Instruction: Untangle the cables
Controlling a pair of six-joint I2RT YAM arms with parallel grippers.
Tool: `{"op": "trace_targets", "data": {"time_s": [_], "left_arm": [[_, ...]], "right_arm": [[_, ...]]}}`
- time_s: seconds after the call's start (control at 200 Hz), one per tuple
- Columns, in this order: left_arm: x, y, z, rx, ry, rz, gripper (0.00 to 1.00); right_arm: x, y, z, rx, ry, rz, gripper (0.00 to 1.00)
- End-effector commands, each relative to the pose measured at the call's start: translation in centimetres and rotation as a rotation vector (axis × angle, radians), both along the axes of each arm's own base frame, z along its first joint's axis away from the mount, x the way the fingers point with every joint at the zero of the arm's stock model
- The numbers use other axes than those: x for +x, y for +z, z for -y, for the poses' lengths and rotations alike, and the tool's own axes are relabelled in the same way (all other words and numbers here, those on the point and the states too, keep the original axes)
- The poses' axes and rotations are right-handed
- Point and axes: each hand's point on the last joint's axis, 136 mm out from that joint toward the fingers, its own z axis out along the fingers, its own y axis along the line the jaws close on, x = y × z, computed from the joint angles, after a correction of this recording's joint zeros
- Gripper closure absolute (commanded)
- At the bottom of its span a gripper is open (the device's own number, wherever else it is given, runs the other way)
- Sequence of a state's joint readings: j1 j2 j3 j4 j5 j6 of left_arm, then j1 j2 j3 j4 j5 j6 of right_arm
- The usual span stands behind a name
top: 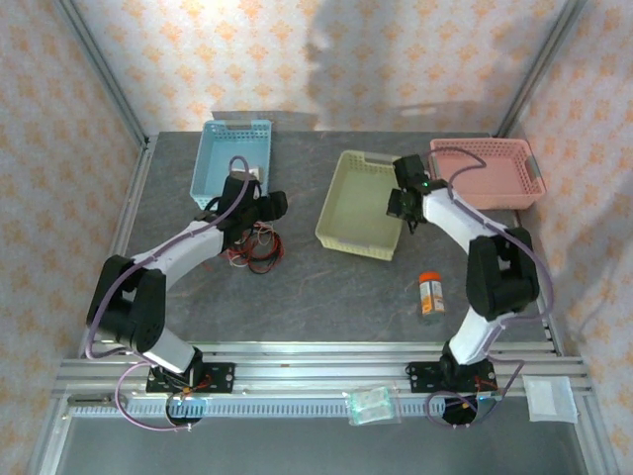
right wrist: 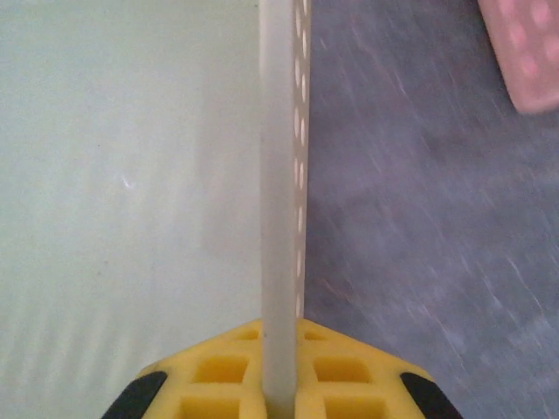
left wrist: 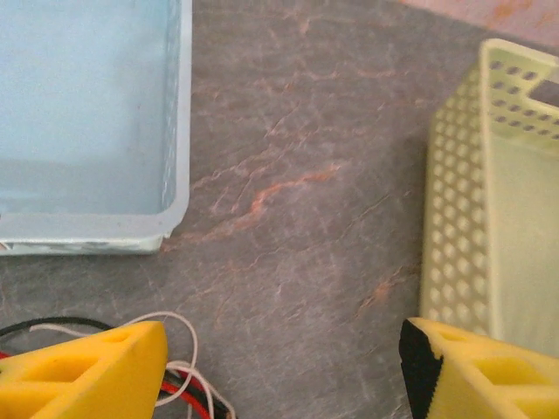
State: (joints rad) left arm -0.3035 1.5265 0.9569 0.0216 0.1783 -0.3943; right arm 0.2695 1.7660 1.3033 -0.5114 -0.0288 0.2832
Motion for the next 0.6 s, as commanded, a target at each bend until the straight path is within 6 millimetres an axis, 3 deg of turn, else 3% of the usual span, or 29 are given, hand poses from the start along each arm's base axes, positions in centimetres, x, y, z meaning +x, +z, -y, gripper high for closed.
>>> {"op": "trace_targets", "data": {"time_s": [0.0, 0.295, 0.596], "left_arm": [[0.3, 2.2, -1.2, -0.088, 0.028, 0.074, 0.27], [-0.2, 2.7, -2.8, -0.095, 0.039, 0.071, 0.27], [-0.9, 2.9, -2.9, -0.094, 0.036, 0.065, 0.27]], "right_arm": [[4.3, 1.7, -2.1, 0.033, 0.044, 0.083, 0.98], [12.3, 1.9, -7.7, 0.094, 0.151, 0.138, 0.99], [17.3, 2.6, -14.6, 0.186, 0.283, 0.211, 0.97]]}}
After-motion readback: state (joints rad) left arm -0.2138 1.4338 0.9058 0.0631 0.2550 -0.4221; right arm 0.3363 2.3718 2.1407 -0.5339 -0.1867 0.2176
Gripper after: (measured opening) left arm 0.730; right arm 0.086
